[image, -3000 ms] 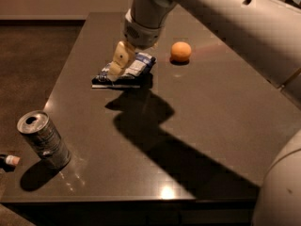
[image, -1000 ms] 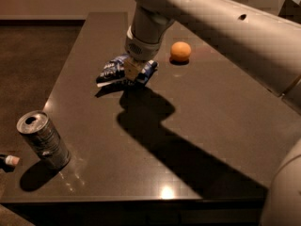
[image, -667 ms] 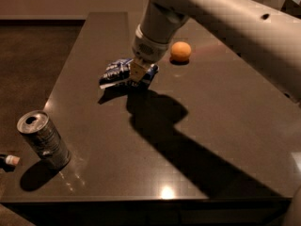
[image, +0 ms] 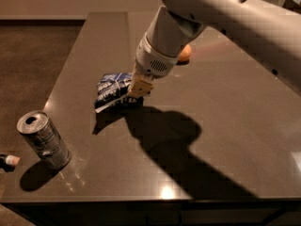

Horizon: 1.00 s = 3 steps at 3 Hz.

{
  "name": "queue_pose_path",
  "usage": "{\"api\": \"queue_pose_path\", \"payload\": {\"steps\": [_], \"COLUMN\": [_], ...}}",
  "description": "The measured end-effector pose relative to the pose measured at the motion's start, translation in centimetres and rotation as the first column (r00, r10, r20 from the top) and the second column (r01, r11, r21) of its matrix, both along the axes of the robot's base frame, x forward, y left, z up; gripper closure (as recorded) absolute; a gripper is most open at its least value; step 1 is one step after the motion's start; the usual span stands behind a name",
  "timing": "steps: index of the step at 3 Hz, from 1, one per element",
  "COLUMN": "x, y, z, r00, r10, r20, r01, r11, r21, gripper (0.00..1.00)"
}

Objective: Move blue chip bag near redbull can

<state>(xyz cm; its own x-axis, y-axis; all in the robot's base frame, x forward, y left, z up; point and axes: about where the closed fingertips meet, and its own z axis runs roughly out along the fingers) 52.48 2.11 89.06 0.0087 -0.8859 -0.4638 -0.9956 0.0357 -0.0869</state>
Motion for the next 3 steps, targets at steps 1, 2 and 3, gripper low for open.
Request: {"api": "queue_pose_path", "payload": {"steps": [1, 2, 3], "x": [-2.8, -4.8, -6.4], "y": [1.4, 2.5, 3.4], "z": [0.4, 0.6, 0.6], "r00": [0.9949, 0.9834, 0.9679], "r10": [0.091, 0.161, 0.221], "r20": [0.043, 0.084, 0.120], "r01": [-0.092, -0.164, -0.229], "r11": [0.996, 0.986, 0.972], "r21": [0.018, 0.039, 0.058], "gripper": [1.00, 1.00, 1.00]}}
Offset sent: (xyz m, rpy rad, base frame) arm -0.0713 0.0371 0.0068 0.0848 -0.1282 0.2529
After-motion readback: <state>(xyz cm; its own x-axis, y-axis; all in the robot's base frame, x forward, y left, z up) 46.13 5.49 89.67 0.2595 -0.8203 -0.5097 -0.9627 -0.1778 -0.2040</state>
